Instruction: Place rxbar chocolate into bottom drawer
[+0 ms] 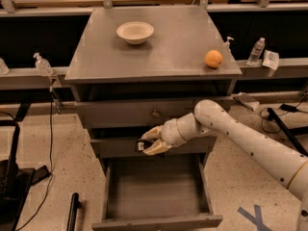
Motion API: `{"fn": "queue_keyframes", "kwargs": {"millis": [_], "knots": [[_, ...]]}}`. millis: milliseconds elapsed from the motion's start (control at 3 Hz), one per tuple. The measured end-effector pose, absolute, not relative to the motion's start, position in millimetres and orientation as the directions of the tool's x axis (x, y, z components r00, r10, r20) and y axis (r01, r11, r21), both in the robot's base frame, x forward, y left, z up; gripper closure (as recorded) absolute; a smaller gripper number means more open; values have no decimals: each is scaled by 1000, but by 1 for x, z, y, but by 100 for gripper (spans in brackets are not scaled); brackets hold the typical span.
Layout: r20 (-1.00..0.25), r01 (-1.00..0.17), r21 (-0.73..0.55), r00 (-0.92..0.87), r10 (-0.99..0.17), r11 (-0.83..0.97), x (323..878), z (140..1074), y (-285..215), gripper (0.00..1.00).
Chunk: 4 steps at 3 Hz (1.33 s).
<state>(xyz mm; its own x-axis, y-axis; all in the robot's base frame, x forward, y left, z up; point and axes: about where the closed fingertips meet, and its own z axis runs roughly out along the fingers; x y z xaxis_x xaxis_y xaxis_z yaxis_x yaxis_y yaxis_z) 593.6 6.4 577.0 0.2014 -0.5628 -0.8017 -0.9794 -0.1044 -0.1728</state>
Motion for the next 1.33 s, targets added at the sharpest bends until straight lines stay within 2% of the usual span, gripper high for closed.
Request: {"fn": "queue_keyframes", "kwargs": {"millis": [667, 1000, 1333], "knots": [[-791, -971, -217, 235, -565, -100, 595, 566, 3, 100], [-733, -947, -304, 305, -608, -109, 589, 524, -14, 100], [-648, -913, -382, 375, -663, -143, 582, 436, -30, 100]]}}
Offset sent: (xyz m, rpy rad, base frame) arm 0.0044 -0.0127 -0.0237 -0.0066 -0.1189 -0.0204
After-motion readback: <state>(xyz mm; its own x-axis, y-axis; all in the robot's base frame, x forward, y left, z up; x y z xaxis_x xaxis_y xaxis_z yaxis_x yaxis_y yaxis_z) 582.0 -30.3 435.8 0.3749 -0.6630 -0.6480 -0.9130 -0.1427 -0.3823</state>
